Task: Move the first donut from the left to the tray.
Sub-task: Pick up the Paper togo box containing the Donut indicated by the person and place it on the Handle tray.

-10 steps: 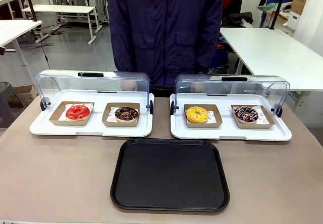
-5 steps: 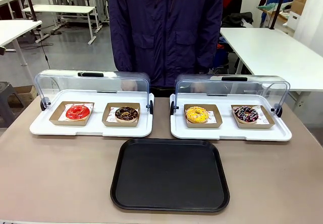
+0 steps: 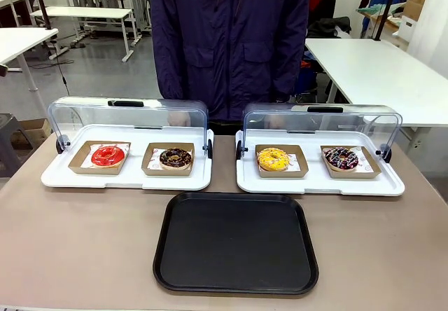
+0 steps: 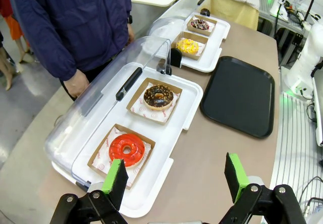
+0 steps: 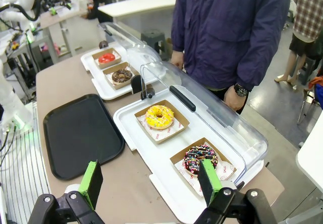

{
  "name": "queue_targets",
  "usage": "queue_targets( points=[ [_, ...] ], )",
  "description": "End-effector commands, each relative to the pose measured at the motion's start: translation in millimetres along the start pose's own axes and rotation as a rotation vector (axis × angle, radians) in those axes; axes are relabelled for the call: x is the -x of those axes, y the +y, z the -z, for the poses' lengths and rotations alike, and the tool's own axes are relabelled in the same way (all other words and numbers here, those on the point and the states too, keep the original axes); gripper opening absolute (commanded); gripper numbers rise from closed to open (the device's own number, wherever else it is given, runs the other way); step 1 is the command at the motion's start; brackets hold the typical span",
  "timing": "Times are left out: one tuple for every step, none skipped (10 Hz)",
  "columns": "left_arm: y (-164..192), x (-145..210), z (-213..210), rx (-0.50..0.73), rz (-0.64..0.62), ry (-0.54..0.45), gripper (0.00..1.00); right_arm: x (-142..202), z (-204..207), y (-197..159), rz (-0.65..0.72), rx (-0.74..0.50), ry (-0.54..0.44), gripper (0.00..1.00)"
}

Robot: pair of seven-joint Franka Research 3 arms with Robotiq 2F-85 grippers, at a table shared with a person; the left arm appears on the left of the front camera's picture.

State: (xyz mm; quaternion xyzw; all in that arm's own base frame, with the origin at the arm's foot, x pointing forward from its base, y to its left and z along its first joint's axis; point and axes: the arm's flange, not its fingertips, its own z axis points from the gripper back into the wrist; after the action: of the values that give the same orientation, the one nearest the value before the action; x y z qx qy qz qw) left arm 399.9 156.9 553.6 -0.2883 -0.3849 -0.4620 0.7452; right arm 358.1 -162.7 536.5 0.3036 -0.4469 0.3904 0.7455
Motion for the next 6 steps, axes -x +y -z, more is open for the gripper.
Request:
queue_targets(
  points=[
    [-0.3,-0.1,-0.3,0.007,0.006,-0.013,1.0,-1.1,0.5,-1.8,-0.02,0.0,-0.02,1.0],
    [-0.3,-0.1,-0.3,0.007,0.006,-0.013,1.0,-1.1,0.5,-1.8,-0.02,0.0,-0.02,1.0],
    [-0.3,-0.1,-0.3,0.007,0.006,-0.013,1.0,-1.1,0.5,-1.8,-0.02,0.0,-0.02,1.0],
    [-0.3,-0.1,-0.3,0.007,0.006,-0.013,1.0,-1.1,0.5,-1.8,-0.02,0.0,-0.02,1.0],
    [-0.3,-0.1,-0.3,0.007,0.006,-0.013,1.0,-1.1,0.5,-1.8,-0.02,0.0,-0.02,1.0],
    [-0.3,-0.1,-0.3,0.007,0.006,-0.013,1.0,-1.1,0.5,-1.8,-0.02,0.0,-0.02,1.0]
  ],
)
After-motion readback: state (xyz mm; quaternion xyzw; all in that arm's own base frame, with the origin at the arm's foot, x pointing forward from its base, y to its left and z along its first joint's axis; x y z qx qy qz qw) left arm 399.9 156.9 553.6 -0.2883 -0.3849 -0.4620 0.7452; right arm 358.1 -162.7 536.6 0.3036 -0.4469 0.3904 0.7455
